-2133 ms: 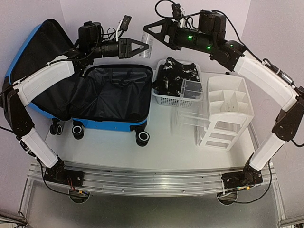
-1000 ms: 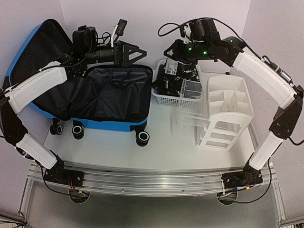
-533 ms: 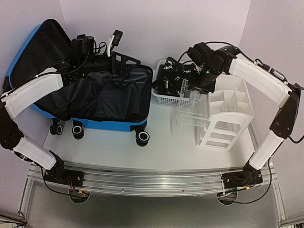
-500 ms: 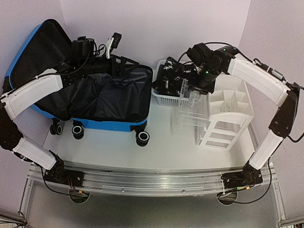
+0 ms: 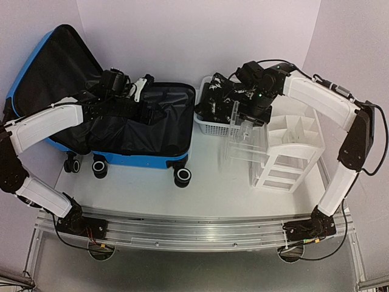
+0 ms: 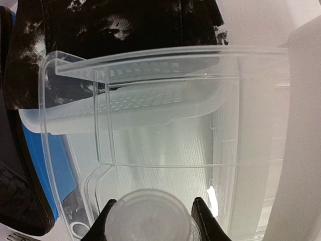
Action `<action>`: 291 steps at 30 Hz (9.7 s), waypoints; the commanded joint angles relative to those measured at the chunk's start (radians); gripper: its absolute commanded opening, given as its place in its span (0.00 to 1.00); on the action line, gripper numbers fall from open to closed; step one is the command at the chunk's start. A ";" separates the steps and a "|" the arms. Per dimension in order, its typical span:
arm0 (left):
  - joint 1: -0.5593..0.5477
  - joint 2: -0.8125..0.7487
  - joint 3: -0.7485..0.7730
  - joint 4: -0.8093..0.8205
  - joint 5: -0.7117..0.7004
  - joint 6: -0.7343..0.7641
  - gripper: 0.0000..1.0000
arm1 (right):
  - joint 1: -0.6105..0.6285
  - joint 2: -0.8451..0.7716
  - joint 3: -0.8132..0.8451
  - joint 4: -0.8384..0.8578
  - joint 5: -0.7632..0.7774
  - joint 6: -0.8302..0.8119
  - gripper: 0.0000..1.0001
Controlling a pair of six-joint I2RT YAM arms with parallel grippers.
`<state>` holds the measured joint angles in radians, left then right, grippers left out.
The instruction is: Open, take out, and arrange the luggage
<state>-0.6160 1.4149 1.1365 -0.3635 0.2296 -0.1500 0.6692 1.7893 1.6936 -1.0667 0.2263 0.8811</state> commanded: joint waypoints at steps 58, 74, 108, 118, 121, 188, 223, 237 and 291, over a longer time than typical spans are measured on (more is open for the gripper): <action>0.064 0.680 0.487 -0.422 0.309 1.245 1.00 | -0.008 0.021 0.193 -0.018 -0.113 -0.219 0.64; 0.031 0.807 0.490 -0.550 0.306 1.394 0.62 | -0.008 0.019 0.166 -0.011 -0.131 -0.204 0.64; 0.070 0.534 0.919 -0.696 0.435 1.245 0.27 | 0.016 -0.004 0.054 0.688 -0.528 0.024 0.65; 0.010 0.533 1.004 -0.698 0.430 1.157 0.27 | 0.067 0.151 0.173 0.721 -0.568 0.074 0.60; 0.008 0.533 1.015 -0.697 0.438 1.146 0.27 | 0.067 0.154 0.162 0.727 -0.558 0.080 0.57; 0.039 0.449 0.922 -0.667 0.437 0.960 1.00 | -0.082 0.239 0.484 -0.504 0.007 -0.480 0.00; 0.039 0.451 0.920 -0.655 0.462 0.942 1.00 | -0.152 0.141 0.260 -0.356 -0.112 -0.454 0.37; 0.039 0.459 0.933 -0.659 0.471 0.939 1.00 | -0.150 0.150 0.391 -0.439 -0.095 -0.498 0.37; 0.038 0.464 0.931 -0.681 0.501 0.933 1.00 | -0.104 -0.007 0.096 -0.694 -0.217 -0.451 0.49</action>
<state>-0.5758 1.9213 2.0583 -1.0313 0.7055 0.8017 0.5682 1.8343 1.7897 -1.3155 0.0071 0.4374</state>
